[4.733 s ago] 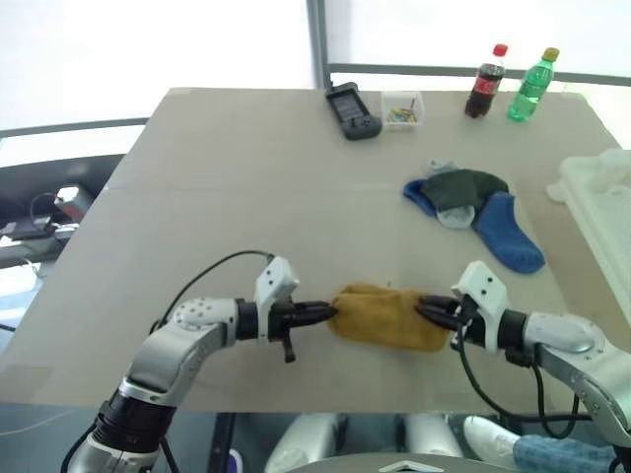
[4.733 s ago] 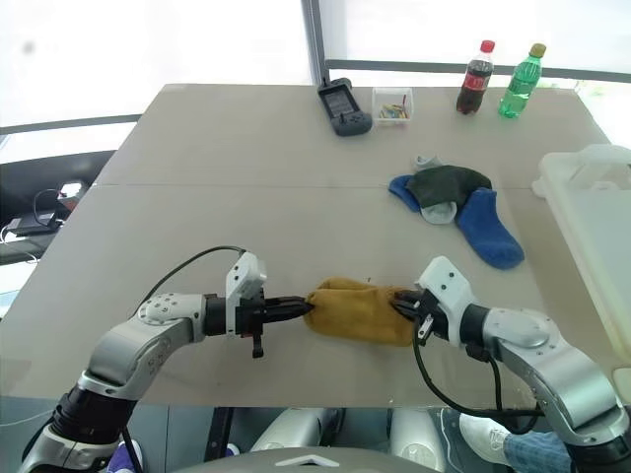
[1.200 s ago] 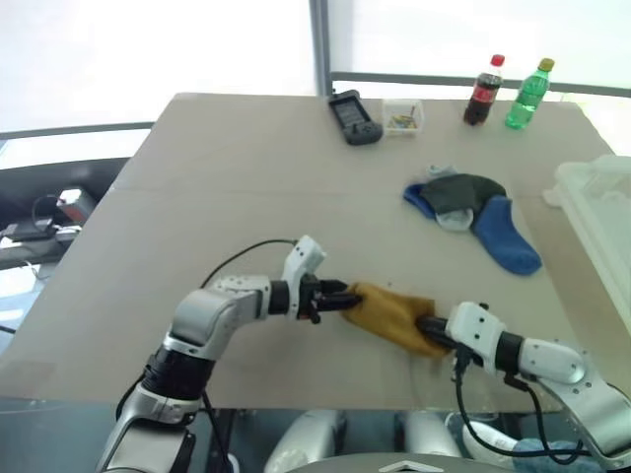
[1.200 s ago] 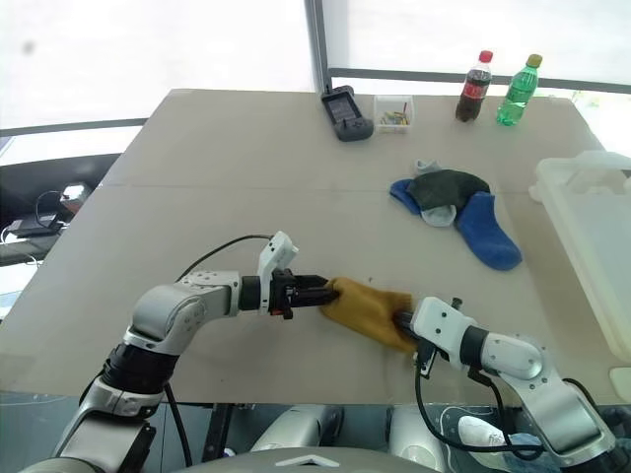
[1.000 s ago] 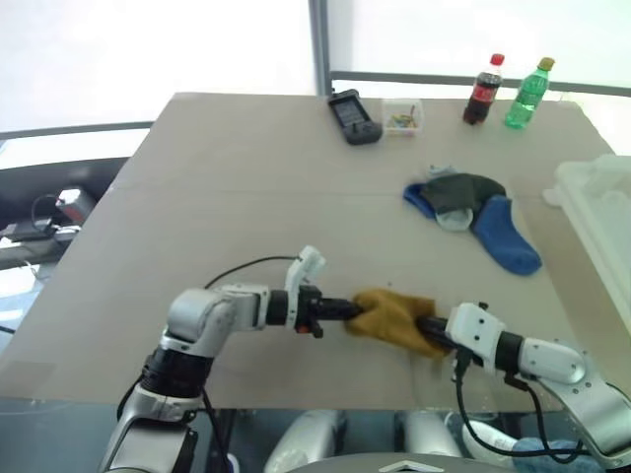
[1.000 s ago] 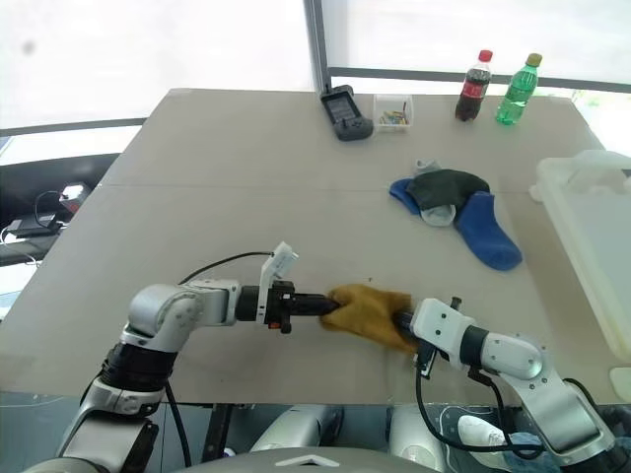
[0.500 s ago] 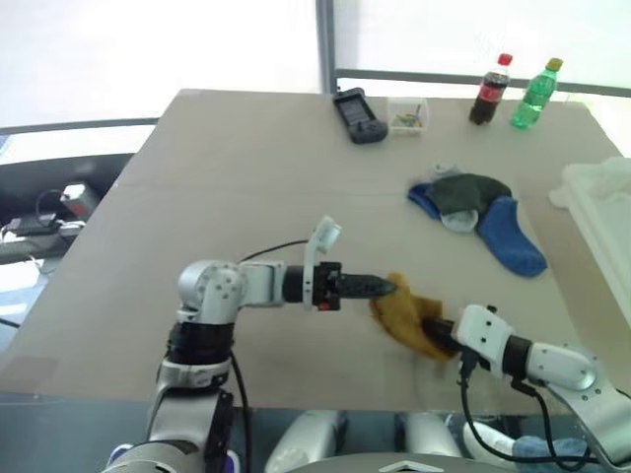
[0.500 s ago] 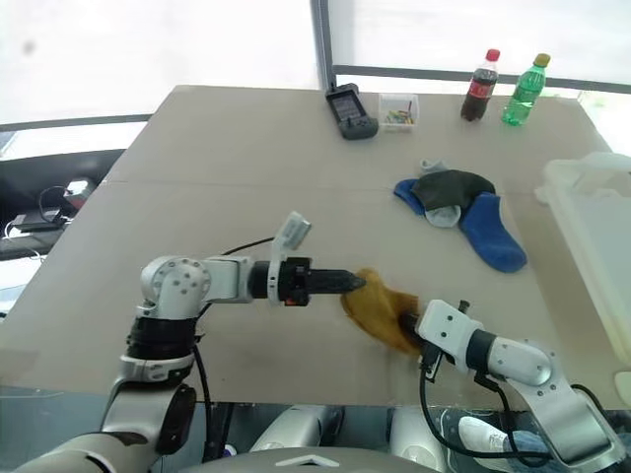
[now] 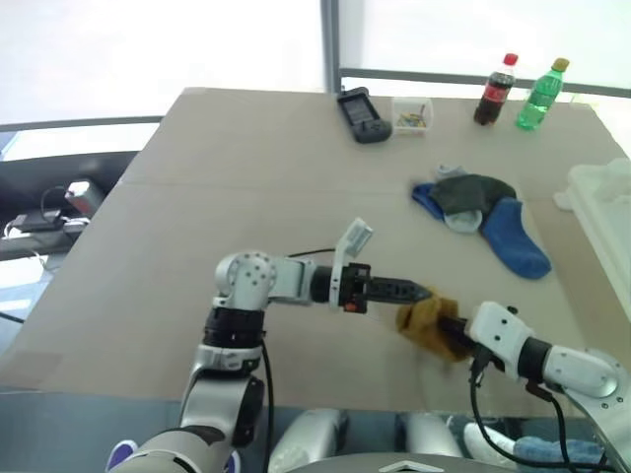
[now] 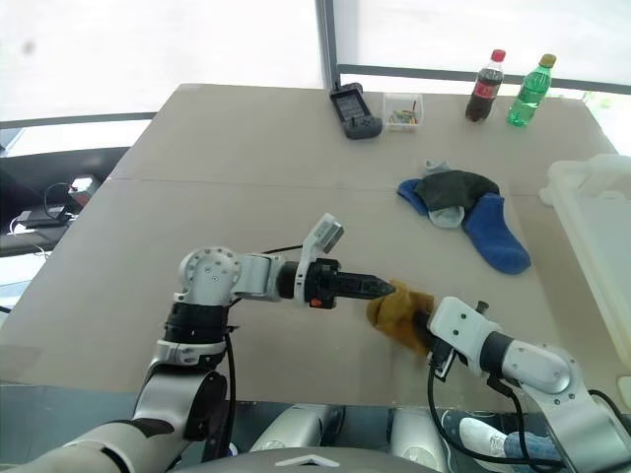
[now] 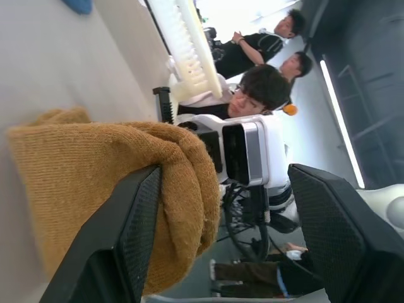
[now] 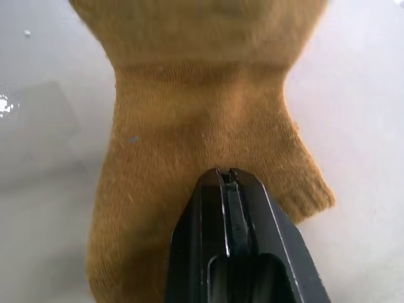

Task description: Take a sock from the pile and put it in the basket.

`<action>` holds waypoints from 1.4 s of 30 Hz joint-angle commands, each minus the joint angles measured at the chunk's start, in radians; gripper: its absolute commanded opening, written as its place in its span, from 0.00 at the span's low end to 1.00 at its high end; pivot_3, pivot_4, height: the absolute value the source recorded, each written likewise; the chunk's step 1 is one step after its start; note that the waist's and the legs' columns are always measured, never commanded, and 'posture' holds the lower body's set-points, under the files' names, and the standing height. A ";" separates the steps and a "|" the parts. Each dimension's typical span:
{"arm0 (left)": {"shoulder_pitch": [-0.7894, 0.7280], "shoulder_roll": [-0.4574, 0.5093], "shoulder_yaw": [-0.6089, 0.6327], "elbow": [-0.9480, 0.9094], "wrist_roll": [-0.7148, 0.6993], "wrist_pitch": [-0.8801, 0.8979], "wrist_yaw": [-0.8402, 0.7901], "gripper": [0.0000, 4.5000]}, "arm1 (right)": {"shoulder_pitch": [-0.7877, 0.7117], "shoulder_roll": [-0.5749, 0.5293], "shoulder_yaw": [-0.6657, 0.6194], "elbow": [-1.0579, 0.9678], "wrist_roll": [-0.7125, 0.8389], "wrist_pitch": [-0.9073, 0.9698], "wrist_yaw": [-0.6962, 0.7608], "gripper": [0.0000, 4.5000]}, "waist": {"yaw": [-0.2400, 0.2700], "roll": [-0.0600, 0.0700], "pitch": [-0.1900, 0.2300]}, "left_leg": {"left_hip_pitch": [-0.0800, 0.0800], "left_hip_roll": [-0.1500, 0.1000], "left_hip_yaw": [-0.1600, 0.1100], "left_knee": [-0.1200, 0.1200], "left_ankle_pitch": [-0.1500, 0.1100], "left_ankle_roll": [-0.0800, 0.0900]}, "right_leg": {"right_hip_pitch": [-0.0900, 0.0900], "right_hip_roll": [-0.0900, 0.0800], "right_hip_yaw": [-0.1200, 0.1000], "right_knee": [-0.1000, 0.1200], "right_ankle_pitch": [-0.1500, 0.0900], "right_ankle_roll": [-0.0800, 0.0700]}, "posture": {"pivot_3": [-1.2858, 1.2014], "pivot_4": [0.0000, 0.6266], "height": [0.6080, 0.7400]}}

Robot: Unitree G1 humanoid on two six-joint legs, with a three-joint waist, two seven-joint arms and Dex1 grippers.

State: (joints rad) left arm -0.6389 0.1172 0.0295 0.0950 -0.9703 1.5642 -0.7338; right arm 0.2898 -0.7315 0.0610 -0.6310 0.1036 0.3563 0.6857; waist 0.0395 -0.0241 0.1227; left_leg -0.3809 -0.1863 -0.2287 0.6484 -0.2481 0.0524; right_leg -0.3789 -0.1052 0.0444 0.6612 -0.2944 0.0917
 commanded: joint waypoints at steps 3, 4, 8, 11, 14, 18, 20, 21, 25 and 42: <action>-0.058 -0.082 -0.034 0.093 0.013 -0.027 -0.012 0.75 | -0.022 0.016 0.021 -0.013 -0.016 0.010 -0.011 0.00 | 0.000 0.000 0.000 | 0.000 0.000 0.000 0.000 0.000 0.000 | 0.000 0.000 0.000 0.000 0.000 0.000 | 0.52 0.24 1.00; -0.064 -0.096 -0.047 0.117 0.026 -0.040 -0.011 0.75 | -0.021 0.017 0.020 -0.015 -0.022 0.013 -0.015 0.00 | 0.000 0.000 0.000 | 0.000 0.000 0.000 0.000 0.000 0.000 | 0.000 0.000 0.000 0.000 0.000 0.000 | 0.52 0.24 1.00; -0.070 -0.124 -0.147 0.206 0.111 -0.124 -0.036 0.75 | 0.010 0.014 -0.031 -0.064 -0.026 0.046 -0.039 0.00 | 0.001 0.000 0.000 | -0.001 0.000 0.000 0.000 0.000 0.000 | 0.000 0.000 0.000 0.000 0.000 0.000 | 0.52 0.24 1.00; -0.073 -0.136 -0.219 0.286 0.187 -0.208 -0.061 0.75 | 0.065 -0.003 -0.085 -0.124 -0.038 0.079 -0.052 0.00 | 0.002 0.000 0.001 | -0.002 0.000 0.000 0.000 0.000 0.000 | -0.001 0.000 0.000 -0.001 0.000 0.000 | 0.52 0.24 1.00; -0.078 -0.141 -0.243 0.351 0.229 -0.256 -0.093 0.75 | 0.111 0.003 -0.140 -0.191 -0.030 0.124 -0.065 0.00 | 0.002 0.000 0.001 | -0.002 0.000 0.000 0.000 -0.001 0.001 | -0.001 0.000 0.000 -0.001 0.000 0.000 | 0.52 0.24 1.00; -0.085 -0.161 -0.273 0.427 0.290 -0.330 -0.121 0.75 | 0.181 0.032 -0.251 -0.297 0.019 0.197 -0.067 0.00 | 0.004 0.000 0.000 | -0.001 0.000 0.000 0.000 -0.001 0.001 | -0.001 0.000 0.000 0.000 0.000 0.000 | 0.52 0.24 1.00; -0.101 -0.176 -0.279 0.480 0.322 -0.376 -0.135 0.75 | 0.200 0.058 -0.316 -0.354 0.094 0.244 -0.049 0.00 | 0.011 0.000 0.000 | -0.001 0.000 0.000 0.001 -0.001 0.001 | 0.000 -0.001 -0.001 -0.001 0.000 0.001 | 0.52 0.24 1.00; -0.106 -0.180 -0.281 0.495 0.333 -0.392 -0.144 0.75 | 0.202 0.066 -0.334 -0.375 0.126 0.262 -0.042 0.00 | 0.012 0.000 0.000 | -0.001 0.000 0.000 0.001 -0.001 0.001 | 0.000 -0.001 -0.001 -0.001 0.000 0.001 | 0.52 0.24 1.00; -0.093 -0.155 -0.278 0.421 0.331 -0.445 -0.220 0.75 | 0.187 0.085 -0.315 -0.406 0.196 0.295 -0.040 0.00 | 0.008 0.000 0.001 | -0.001 0.000 0.001 0.002 -0.002 0.002 | 0.000 -0.001 0.000 -0.002 0.001 0.004 | 0.52 0.24 1.00; 0.049 0.103 -0.068 -0.087 0.168 -0.373 -0.252 1.00 | -0.069 0.136 -0.045 -0.089 0.140 0.208 -0.096 0.70 | -0.006 0.001 0.002 | -0.002 0.000 0.002 0.000 -0.001 0.002 | -0.003 0.000 0.002 -0.002 0.001 0.003 | 0.52 0.24 1.00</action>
State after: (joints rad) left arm -0.6084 0.1939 -0.0393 0.0802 -0.7993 1.2326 -0.9549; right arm 0.2163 -0.5899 0.0134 -0.7297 0.2511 0.5933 0.5830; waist 0.0332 -0.0233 0.1248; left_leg -0.3830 -0.1859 -0.2267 0.6478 -0.2495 0.0545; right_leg -0.3819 -0.1053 0.0471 0.6592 -0.2930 0.0947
